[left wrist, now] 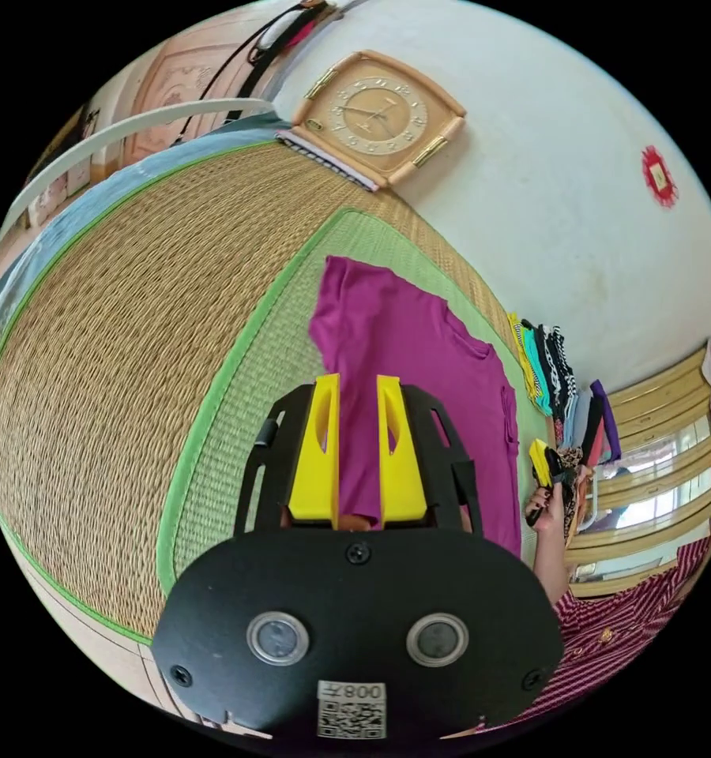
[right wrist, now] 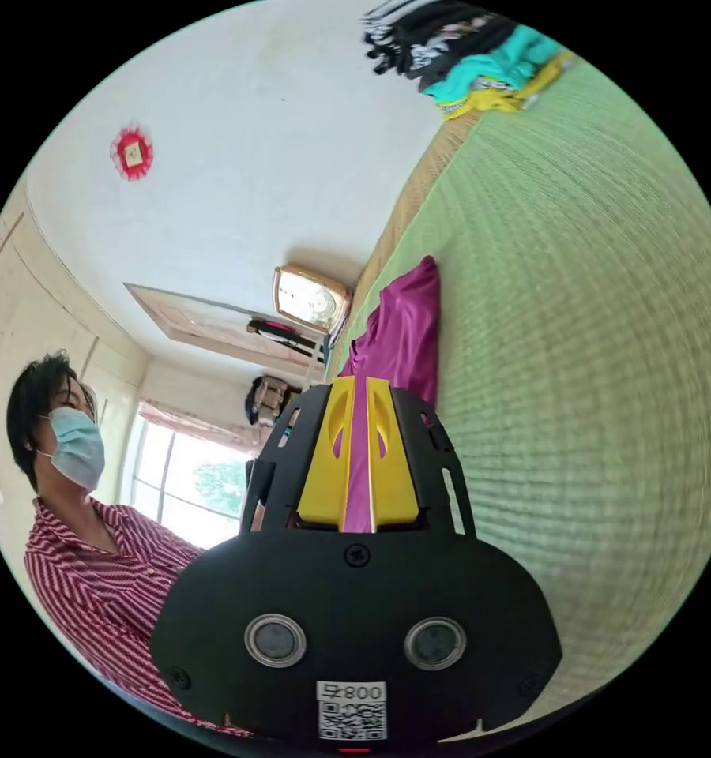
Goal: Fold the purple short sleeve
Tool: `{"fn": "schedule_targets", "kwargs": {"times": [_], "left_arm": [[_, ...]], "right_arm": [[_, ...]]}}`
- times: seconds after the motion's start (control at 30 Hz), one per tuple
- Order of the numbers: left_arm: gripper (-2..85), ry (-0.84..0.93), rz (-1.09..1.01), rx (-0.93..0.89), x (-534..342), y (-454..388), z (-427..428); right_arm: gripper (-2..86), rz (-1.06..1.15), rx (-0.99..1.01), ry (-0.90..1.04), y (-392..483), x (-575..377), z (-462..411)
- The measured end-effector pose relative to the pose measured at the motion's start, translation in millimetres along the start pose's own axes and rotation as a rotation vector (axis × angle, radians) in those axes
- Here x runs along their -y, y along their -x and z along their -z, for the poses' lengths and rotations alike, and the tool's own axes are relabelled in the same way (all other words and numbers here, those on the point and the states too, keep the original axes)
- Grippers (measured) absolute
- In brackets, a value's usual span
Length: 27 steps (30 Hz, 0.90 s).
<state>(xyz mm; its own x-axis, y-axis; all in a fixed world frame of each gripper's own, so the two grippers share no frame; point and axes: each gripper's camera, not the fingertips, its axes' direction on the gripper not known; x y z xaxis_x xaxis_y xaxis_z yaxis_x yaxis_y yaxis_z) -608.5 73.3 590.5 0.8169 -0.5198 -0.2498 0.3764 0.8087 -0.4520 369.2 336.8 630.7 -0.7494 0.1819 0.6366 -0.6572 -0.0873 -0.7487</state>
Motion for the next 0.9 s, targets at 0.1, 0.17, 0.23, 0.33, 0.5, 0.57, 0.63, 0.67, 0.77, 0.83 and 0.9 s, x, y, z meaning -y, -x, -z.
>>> {"fn": "schedule_targets", "kwargs": {"times": [0.1,0.17,0.23,0.33,0.5,0.57,0.63,0.67,0.77,0.83,0.9], "left_arm": [[8.0,-0.044,0.036,-0.028,3.0,20.5,9.7],[7.7,-0.06,0.067,-0.081,6.6,34.4,13.0],[6.9,-0.071,0.083,-0.139,9.7,44.9,16.0],[4.5,-0.059,0.089,-0.172,12.7,53.1,22.5],[2.8,-0.103,0.027,-0.203,2.2,49.1,45.9],[2.6,-0.104,0.007,-0.2,-1.5,46.1,50.9],[2.5,-0.101,-0.017,-0.198,-4.6,42.9,55.1],[2.4,-0.102,-0.023,-0.194,-6.8,41.9,58.2],[2.4,-0.104,-0.036,-0.195,-11.3,40.9,65.2],[2.4,-0.103,-0.049,-0.196,-13.9,39.4,68.4],[2.3,-0.101,-0.07,-0.195,-17.4,36.1,72.3]], "right_arm": [[2.8,0.092,-0.056,0.123,41.0,17.1,-54.2],[3.5,0.183,-0.1,0.266,74.8,31.2,-124.8],[4.3,0.247,-0.123,0.378,95.8,38.1,-186.7],[5.5,0.359,-0.127,0.532,129.6,41.7,-291.8],[7.1,0.554,-0.225,0.707,183.4,35.1,-444.6],[7.8,0.66,-0.326,0.767,204.3,23.8,-513.1],[8.0,0.726,-0.412,0.807,213.1,12.4,-559.3],[8.1,0.772,-0.466,0.827,215.5,3.2,-586.8],[8.5,0.834,-0.59,0.914,203.7,-22.4,-646.2],[8.3,0.853,-0.635,0.949,192.9,-36.4,-668.7],[7.0,0.872,-0.666,0.915,188.2,-43.8,-675.6]]}}
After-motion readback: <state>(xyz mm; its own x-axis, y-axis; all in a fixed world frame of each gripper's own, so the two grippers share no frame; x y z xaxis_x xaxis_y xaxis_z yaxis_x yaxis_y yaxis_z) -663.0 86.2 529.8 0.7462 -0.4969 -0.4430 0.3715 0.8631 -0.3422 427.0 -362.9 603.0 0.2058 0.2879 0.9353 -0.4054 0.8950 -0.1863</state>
